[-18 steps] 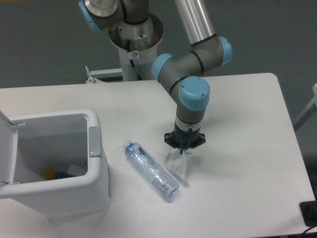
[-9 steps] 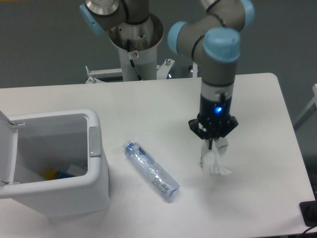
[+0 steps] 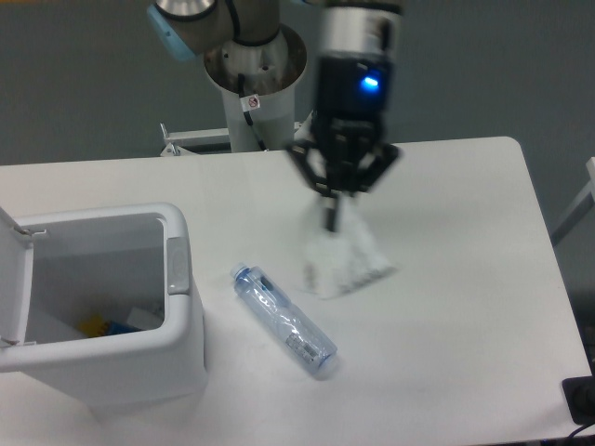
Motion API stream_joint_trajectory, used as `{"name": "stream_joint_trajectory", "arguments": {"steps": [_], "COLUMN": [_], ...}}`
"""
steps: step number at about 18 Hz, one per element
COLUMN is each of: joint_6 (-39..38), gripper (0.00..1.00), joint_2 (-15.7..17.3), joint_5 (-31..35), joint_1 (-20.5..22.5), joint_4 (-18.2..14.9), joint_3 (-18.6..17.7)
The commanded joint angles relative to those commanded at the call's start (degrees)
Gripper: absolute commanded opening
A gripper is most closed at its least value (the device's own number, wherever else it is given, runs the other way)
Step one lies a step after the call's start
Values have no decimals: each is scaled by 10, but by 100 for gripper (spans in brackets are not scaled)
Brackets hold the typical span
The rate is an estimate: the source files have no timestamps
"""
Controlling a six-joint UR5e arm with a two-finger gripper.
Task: Place the trash in the trash can
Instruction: 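Lift the plastic bag and carry it over the white trash bin, then open the gripper to drop the bag into the bin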
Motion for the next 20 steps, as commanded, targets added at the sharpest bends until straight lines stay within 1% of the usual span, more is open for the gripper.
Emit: {"name": "stream_joint_trajectory", "arguments": {"steps": [4, 6, 7, 8, 9, 10, 11, 13, 17, 18, 20], "joint_6": [5, 7, 14, 24, 32, 39, 49, 50, 43, 37, 0], "gripper": [0, 0, 0, 5, 15, 46, 72, 100, 100, 100, 100], "joint_2": [-9, -25, -39, -52, -60, -64, -66, -60, -56, -58, -60], "joint_5": [0, 2, 3, 4, 4, 4, 4, 4, 5, 6, 5], "joint_1": [-72, -96, -100, -106, -107, -108, -108, -108, -100, -87, -24], "joint_4": [2, 5, 5, 5, 5, 10, 16, 18, 17, 17, 18], "joint_3": [-6, -10, -11, -9, -6, -4, -2, 3, 16, 16, 17]}}
